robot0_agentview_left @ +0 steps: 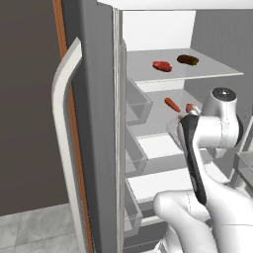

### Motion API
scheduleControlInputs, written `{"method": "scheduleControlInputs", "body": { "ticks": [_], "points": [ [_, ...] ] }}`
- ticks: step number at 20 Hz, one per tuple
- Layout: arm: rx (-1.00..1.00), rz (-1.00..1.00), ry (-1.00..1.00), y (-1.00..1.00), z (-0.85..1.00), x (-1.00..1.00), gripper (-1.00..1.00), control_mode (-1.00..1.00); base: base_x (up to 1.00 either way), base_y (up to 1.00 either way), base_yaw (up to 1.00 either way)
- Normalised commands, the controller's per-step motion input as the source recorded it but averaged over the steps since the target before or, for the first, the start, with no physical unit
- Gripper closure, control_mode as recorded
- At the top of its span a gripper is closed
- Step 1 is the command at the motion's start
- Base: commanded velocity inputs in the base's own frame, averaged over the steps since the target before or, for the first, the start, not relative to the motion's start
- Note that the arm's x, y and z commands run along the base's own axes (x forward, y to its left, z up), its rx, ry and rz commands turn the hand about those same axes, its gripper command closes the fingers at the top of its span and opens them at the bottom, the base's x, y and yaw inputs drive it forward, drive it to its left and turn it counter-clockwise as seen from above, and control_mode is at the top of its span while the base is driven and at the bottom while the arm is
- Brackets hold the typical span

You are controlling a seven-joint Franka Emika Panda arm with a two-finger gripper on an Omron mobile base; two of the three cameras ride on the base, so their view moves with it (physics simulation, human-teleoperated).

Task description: Place the tupperware on the second highest shelf of the fridge. Make space for the tupperware among the existing items by rearranging them on the shelves if needed. Close the fridge door when finished.

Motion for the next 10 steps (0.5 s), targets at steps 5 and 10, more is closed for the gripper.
{"method": "scheduleControlInputs", "body": {
  "ticks": [5, 10],
  "points": [
    [0.13, 0.04, -0.04, 0.0, -0.02, 0.25, 1.0, -1.0, 0.0, 0.0, 0.0],
    [0.01, 0.08, -0.13, 0.14, -0.15, 0.32, 1.0, -1.0, 0.0, 0.0, 0.0]
  ]
}}
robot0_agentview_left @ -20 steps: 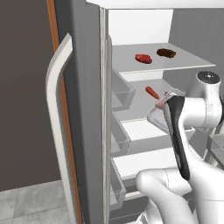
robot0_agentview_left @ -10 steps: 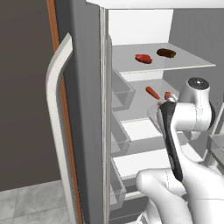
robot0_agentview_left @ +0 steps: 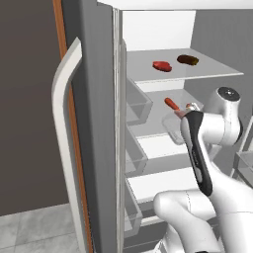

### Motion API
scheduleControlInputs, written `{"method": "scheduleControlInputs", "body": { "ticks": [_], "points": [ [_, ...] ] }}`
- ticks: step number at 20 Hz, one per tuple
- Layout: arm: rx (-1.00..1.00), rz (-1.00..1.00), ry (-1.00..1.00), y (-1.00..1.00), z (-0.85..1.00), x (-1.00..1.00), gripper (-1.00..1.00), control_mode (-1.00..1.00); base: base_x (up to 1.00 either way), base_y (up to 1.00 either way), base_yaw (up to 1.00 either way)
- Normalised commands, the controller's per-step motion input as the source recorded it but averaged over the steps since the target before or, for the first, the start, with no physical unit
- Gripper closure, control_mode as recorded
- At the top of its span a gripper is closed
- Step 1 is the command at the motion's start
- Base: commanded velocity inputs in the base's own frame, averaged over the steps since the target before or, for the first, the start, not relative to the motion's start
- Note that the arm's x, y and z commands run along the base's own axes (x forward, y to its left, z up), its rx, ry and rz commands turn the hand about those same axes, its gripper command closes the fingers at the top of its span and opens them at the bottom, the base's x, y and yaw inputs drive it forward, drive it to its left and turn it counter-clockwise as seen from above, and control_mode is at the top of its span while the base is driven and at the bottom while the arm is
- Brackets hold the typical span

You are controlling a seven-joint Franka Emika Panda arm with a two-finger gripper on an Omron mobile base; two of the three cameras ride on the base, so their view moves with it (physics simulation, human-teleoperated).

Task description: Place the tupperware on the second highest shelf of the fridge. Make space for the tupperware among the existing items by rearranging them on the shelves if needed. Close the fridge door when finished.

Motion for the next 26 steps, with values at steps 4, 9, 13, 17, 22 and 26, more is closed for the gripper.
{"method": "scheduleControlInputs", "body": {
  "ticks": [4, 9, 13, 17, 22, 26],
  "points": [
    [0.0, 0.07, -0.08, 0.24, -0.18, 0.43, 1.0, -1.0, 0.0, 0.0, 0.0],
    [0.0, 0.05, -0.02, 0.26, -0.12, 0.5, 1.0, -1.0, 0.0, 0.0, 0.0],
    [0.0, 0.04, -0.02, 0.26, -0.13, 0.47, 1.0, -1.0, 0.0, 0.0, 0.0],
    [0.01, 0.01, -0.12, 0.02, -0.06, 0.37, 1.0, -1.0, 0.0, 0.0, 0.0],
    [0.01, 0.0, -0.1, 0.0, 0.0, 0.4, 1.0, -1.0, 0.0, 0.0, 0.0],
    [0.01, 0.0, -0.05, 0.0, -0.03, 0.43, 1.0, -1.0, 0.0, 0.0, 0.0]
  ]
}}
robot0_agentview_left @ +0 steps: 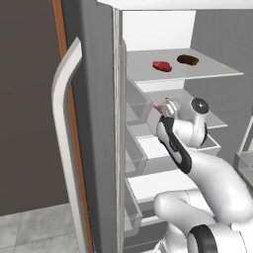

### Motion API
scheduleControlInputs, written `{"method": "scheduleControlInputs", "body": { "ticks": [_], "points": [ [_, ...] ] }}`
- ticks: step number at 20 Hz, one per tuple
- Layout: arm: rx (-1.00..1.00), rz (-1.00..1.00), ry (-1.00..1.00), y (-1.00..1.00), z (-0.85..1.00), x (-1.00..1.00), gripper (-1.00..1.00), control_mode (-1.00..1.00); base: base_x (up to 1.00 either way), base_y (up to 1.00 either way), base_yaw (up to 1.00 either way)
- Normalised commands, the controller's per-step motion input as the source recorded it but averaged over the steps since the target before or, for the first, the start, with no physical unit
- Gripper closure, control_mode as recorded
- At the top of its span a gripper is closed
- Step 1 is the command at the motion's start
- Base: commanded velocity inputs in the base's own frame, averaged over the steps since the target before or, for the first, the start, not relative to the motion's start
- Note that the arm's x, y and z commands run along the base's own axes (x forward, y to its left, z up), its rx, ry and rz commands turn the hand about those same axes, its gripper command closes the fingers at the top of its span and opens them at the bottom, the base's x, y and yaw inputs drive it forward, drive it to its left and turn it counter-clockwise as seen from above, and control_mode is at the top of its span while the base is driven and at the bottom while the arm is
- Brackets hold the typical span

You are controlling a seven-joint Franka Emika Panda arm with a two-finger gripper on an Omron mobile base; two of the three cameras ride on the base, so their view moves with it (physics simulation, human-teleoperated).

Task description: Place the tupperware on the second highest shelf of the fridge. Make space for the tupperware among the existing items by rearranging them on the shelves if needed. Close the fridge door when finished.

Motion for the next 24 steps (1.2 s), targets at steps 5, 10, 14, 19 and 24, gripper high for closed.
{"method": "scheduleControlInputs", "body": {
  "ticks": [5, 10, 14, 19, 24],
  "points": [
    [0.01, 0.0, -0.01, 0.0, -0.26, 0.44, 1.0, -1.0, 0.0, 0.0, 0.0],
    [0.0, 0.0, 0.0, 0.0, -0.37, 0.42, 1.0, -1.0, 0.0, 0.0, 0.0],
    [0.0, 0.0, 0.0, 0.0, -0.17, 0.43, 1.0, -1.0, 0.0, 0.0, 0.0],
    [0.0, 0.0, 0.0, 0.0, -0.13, 0.41, 1.0, -1.0, 0.0, 0.0, 0.0],
    [0.0, -0.02, 0.0, -0.04, -0.12, 0.26, 1.0, -1.0, 0.0, 0.0, 0.0]
  ]
}}
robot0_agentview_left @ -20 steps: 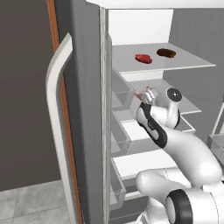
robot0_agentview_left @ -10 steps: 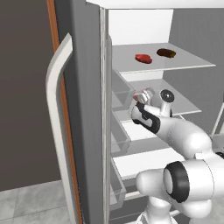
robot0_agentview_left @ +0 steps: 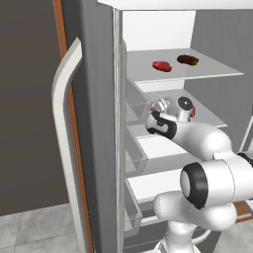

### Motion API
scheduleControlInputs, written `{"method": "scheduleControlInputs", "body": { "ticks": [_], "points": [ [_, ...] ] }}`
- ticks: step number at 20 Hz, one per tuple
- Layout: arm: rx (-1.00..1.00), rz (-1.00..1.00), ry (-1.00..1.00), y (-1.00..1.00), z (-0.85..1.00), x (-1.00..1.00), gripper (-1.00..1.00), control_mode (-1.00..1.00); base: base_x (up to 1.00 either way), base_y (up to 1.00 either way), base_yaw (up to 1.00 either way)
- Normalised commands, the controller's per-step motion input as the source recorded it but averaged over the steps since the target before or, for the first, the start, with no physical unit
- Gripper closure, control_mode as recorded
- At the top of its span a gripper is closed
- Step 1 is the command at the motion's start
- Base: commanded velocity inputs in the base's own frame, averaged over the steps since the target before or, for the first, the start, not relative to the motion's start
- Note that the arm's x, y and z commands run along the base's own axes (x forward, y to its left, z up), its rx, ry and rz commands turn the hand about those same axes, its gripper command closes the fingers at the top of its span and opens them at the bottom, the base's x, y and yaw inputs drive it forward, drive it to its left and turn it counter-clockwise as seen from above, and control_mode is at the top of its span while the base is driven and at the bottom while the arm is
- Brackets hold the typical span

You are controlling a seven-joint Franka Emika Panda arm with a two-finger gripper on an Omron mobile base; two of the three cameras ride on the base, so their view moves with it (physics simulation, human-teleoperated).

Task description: Place the tupperware on the second highest shelf of the fridge. Make space for the tupperware among the existing items by rearranging them on the shelves if needed. Close the fridge door when finished.

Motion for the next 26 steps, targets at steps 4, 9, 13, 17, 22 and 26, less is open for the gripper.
{"method": "scheduleControlInputs", "body": {
  "ticks": [4, 9, 13, 17, 22, 26],
  "points": [
    [0.0, -0.05, 0.0, 0.0, -0.14, 0.26, -1.0, -1.0, 0.0, 0.0, 0.0],
    [0.0, -0.05, 0.0, -0.04, -0.1, 0.2, -1.0, -1.0, 0.0, 0.0, 0.0],
    [0.0, -0.03, 0.0, -0.08, -0.07, 0.04, -1.0, -1.0, 0.0, 0.0, 0.0],
    [0.0, 0.0, -0.12, -0.03, -0.01, -0.46, -1.0, -1.0, 0.0, 0.0, 0.0],
    [0.0, 0.0, -0.16, 0.0, 0.06, -0.64, -1.0, -1.0, 0.0, 0.0, 0.0],
    [0.0, -0.01, 0.0, -0.19, 0.66, -0.57, -1.0, -1.0, 0.0, 0.0, 0.0]
  ]
}}
